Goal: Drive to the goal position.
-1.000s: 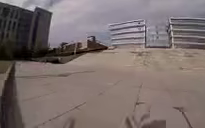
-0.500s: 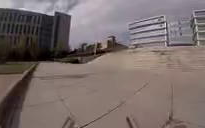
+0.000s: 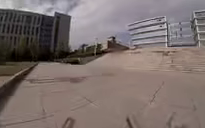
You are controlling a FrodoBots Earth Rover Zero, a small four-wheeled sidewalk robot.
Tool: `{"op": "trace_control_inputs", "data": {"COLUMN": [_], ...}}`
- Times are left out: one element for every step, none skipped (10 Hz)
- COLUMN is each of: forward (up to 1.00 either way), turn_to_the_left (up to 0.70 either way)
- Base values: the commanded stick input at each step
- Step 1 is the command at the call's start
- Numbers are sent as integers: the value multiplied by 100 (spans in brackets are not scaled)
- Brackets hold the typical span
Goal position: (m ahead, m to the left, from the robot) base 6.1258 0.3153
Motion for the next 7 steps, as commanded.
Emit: {"op": "trace_control_inputs", "data": {"forward": [100,100,100,100,100,100,100], "turn_to_the_left": [0,0,0,0,0,0,0]}}
